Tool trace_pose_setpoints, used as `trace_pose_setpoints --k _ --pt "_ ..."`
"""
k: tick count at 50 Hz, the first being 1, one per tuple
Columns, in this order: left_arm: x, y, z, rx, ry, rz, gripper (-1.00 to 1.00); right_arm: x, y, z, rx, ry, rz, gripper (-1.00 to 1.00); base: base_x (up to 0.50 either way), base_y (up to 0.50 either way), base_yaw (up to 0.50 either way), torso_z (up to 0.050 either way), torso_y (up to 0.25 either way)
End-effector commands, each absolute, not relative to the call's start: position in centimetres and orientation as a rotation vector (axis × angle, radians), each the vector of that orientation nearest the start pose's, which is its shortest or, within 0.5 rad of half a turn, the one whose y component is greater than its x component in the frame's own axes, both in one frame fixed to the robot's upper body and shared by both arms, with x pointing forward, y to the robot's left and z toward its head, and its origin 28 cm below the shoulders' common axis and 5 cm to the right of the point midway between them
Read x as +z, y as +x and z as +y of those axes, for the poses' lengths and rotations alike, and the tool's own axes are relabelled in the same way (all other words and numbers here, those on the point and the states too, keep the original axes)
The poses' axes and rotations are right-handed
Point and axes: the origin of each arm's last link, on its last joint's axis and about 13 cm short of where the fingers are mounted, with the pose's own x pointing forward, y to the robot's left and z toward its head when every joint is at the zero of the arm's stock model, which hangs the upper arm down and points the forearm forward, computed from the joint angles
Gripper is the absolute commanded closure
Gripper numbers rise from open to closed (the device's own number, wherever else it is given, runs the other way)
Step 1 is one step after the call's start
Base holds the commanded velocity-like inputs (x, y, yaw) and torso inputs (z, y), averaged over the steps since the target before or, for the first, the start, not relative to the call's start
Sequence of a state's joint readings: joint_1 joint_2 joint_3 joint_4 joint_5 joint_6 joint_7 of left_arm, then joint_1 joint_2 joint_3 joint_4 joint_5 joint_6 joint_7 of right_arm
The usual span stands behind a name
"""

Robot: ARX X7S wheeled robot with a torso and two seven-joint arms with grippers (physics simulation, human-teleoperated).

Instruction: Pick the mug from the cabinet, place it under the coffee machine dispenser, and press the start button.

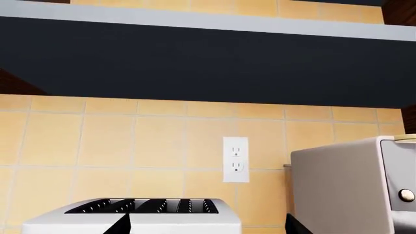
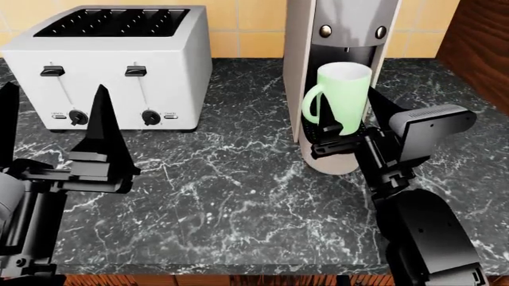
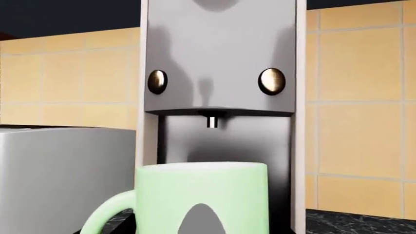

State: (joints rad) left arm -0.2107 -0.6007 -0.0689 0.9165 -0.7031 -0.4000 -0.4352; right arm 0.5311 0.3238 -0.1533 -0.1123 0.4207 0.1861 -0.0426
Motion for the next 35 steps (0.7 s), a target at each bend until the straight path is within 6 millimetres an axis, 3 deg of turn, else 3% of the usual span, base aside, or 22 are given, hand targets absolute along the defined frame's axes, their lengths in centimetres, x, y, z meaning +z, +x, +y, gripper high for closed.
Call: trace_pose_setpoints --k 1,8,9,28,35 --pt "21.9 17.7 25.0 -0.069 -0.036 -0.584 -1.0 16.5 31.8 -13.3 0.218 -0.008 -0.349 1.0 0.02 0.0 0.01 0.0 -0.01" --pt "21.9 17.7 25.0 -0.07 -0.035 -0.588 -1.0 16.3 32.1 -13.3 0.204 -0.007 -0.33 1.0 0.02 0.0 0.01 0.002 -0.004" --pt "21.9 17.7 25.0 -0.071 -0.035 -0.588 -1.0 16.3 32.1 -13.3 0.201 -0.007 -0.323 -1.0 0.02 0.0 0.02 0.0 -0.01" --pt "21.8 17.6 25.0 -0.07 -0.037 -0.591 -1.0 16.4 30.0 -13.1 0.216 -0.007 -0.238 -1.0 0.01 0.0 0.01 0.001 -0.004" --pt "21.8 17.5 25.1 -0.065 -0.04 -0.588 -1.0 16.3 27.6 -13.2 0.231 -0.015 -0.14 -1.0 0.0 0.0 0.0 0.0 -0.003"
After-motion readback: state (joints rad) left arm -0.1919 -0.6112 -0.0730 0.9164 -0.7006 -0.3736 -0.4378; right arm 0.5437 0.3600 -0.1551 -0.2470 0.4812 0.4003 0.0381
